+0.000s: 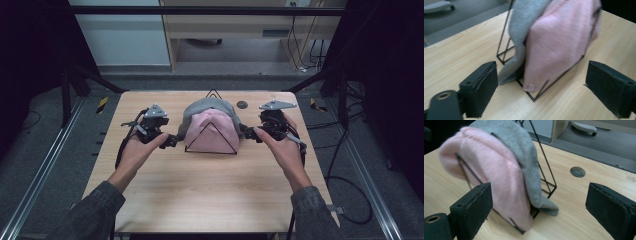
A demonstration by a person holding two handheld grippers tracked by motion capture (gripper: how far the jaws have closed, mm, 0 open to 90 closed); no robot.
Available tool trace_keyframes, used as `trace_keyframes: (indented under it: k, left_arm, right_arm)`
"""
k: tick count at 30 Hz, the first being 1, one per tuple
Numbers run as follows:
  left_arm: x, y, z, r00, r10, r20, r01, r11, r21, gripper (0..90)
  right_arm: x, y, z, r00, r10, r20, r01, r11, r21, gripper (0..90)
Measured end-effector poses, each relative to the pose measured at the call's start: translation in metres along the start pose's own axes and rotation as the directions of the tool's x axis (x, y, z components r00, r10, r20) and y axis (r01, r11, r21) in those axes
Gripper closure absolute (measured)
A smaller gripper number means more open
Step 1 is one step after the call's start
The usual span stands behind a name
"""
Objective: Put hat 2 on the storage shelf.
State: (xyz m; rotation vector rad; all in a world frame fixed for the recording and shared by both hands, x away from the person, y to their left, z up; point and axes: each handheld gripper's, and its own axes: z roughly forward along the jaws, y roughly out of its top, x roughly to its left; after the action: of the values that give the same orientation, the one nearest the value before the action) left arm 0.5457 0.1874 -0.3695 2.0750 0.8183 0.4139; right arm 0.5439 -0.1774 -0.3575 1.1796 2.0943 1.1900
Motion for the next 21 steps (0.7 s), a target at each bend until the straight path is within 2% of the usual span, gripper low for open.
trace_keyframes:
  k: [6,10,15,21]
  left_arm:
    - [-0.016,-0.015,-0.013,0.9985,0.045,0.030,-0.045,0.9988,0.020,5.6]
    - [-0.023,-0.029,-0.017,0.9975,0.059,0.039,-0.061,0.9971,0.046,5.6]
    - [-0.025,-0.046,-0.025,0.9982,0.055,0.022,-0.056,0.9978,0.035,6.6]
    - [-0.022,-0.069,-0.022,0.9982,0.060,0.005,-0.060,0.9950,0.080,6.6]
  right_arm:
    - [0.011,-0.015,-0.015,0.9990,-0.036,-0.028,0.036,0.999,0.006,6.9]
    - [0.019,-0.029,-0.021,0.9972,-0.064,-0.040,0.065,0.998,0.021,7.1]
    - [0.023,-0.048,-0.023,0.9986,-0.053,-0.009,0.053,0.998,0.042,8.3]
    - [0.024,-0.074,-0.018,0.9990,-0.042,-0.014,0.043,0.995,0.090,9.6]
